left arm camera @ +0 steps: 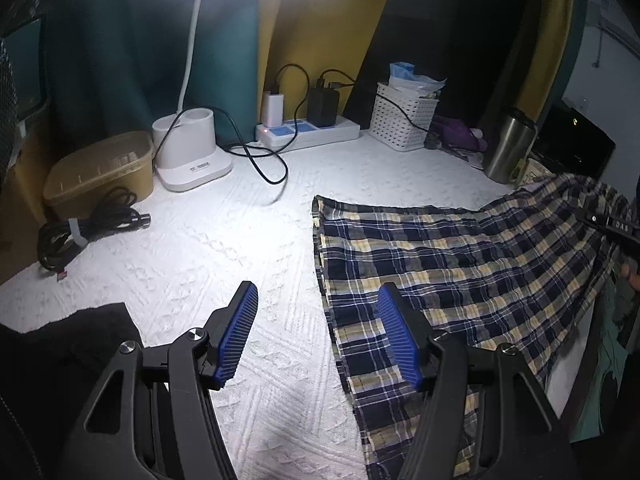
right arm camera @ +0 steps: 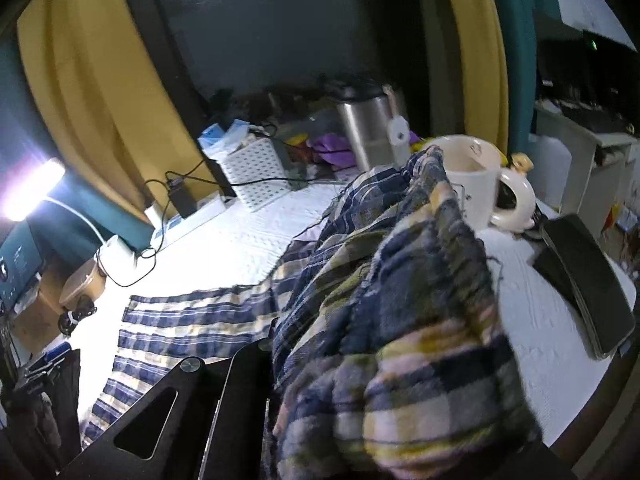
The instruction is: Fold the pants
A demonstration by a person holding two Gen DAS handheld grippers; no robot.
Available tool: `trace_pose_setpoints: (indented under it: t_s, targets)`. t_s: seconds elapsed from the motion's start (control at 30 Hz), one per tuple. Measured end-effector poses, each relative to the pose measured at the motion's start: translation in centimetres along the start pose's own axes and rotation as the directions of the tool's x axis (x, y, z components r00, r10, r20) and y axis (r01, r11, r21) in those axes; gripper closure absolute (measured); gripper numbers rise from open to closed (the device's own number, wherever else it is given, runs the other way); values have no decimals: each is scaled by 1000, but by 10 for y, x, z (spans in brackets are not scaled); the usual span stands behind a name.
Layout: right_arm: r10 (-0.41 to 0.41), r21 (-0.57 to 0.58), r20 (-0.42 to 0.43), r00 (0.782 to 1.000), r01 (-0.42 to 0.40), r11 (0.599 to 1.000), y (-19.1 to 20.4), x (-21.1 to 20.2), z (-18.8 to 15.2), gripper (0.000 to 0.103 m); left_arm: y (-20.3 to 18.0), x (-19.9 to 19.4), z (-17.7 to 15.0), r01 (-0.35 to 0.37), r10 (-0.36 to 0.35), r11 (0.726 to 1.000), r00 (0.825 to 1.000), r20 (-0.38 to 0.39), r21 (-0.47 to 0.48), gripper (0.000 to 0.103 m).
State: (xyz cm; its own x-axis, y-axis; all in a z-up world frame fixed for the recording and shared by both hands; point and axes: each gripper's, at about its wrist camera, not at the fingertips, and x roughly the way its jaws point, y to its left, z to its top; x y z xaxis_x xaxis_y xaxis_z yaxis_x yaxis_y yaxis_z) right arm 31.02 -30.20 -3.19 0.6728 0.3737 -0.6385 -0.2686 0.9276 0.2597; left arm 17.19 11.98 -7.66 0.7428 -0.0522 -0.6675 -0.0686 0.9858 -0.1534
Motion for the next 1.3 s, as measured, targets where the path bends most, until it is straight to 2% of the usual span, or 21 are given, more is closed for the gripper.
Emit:
trace_pose_setpoints:
  t_s: [0.33, 0.6, 1.0, 1.3]
  targets:
    - [16, -89, 7, 1000, -15, 996, 56, -8, 9, 93, 25, -8, -4, 31, -31, 999, 999, 24, -25, 40]
    - [53, -173, 0, 999, -52, 983, 105, 1, 11, 93, 43, -18, -11, 32, -30, 998, 999, 34, -50, 40]
    - [130, -269, -115, 985, -157, 950, 168, 38, -11, 93, 67, -29, -26, 2, 2, 995, 999, 42, -99, 40]
    - [88, -357, -195, 977, -154, 921, 201, 68, -46, 93, 79, -37, -34, -9, 15, 992, 999, 46, -129, 40]
